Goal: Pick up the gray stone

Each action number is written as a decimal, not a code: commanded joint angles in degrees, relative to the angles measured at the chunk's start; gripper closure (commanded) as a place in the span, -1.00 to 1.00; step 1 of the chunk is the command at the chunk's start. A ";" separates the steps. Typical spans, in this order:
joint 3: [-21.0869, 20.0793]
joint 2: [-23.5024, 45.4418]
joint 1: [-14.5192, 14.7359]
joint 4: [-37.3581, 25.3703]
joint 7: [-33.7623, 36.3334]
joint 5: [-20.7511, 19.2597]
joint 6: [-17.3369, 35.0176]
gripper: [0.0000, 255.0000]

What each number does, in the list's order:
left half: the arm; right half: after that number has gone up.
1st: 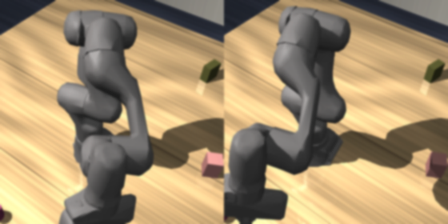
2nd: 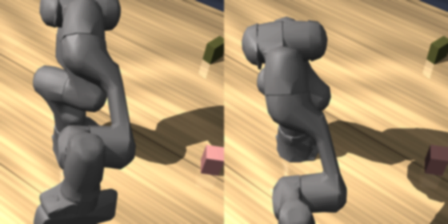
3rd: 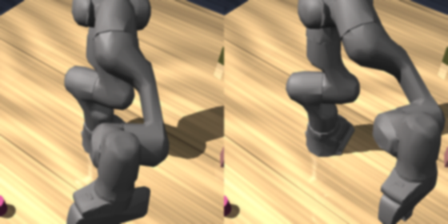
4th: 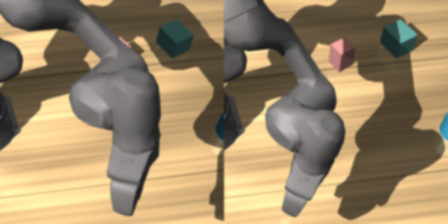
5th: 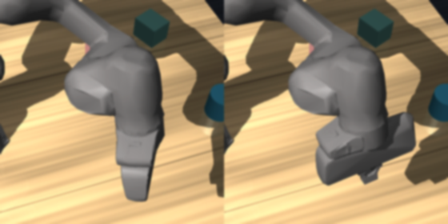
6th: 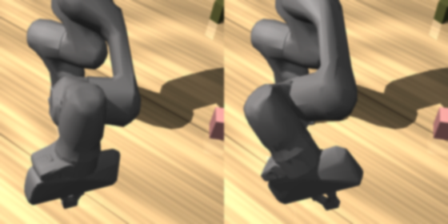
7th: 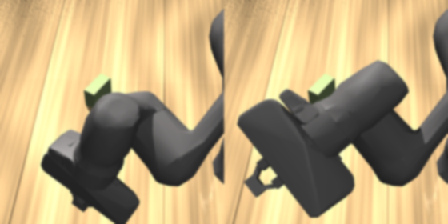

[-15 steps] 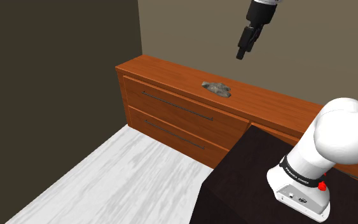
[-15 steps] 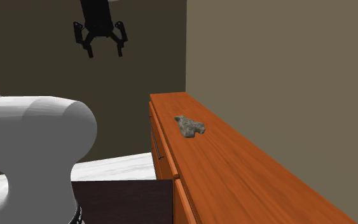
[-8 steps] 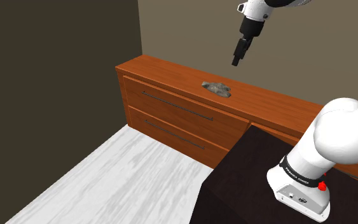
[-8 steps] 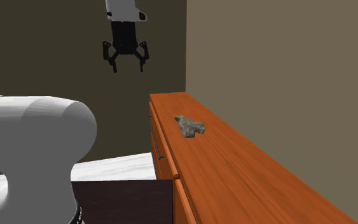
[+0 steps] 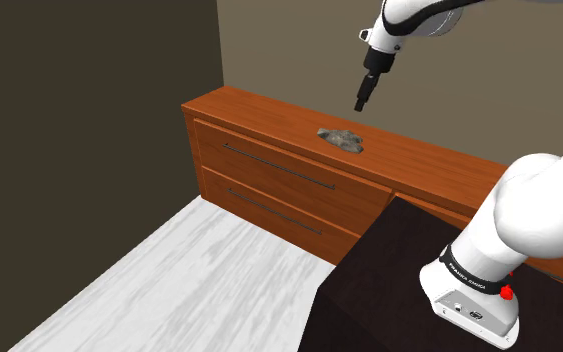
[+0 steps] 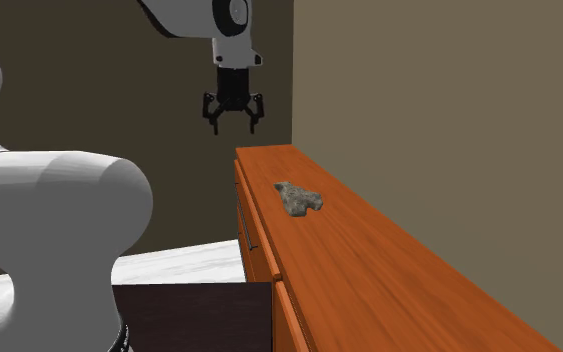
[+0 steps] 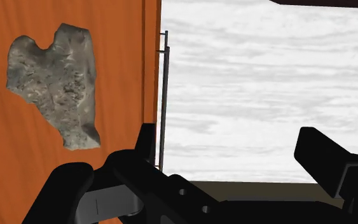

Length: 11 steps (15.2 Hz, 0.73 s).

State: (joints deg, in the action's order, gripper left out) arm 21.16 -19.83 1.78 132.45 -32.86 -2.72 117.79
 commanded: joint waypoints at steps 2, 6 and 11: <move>3.40 6.78 0.67 -2.74 -6.36 2.93 3.34 -1.00; 6.70 16.47 0.98 -7.72 -15.31 9.00 6.10 -1.00; 7.88 29.48 -1.08 -16.09 -26.52 18.30 6.99 -1.00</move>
State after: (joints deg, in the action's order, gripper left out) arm 28.94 6.84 1.28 118.28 -56.91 13.54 124.73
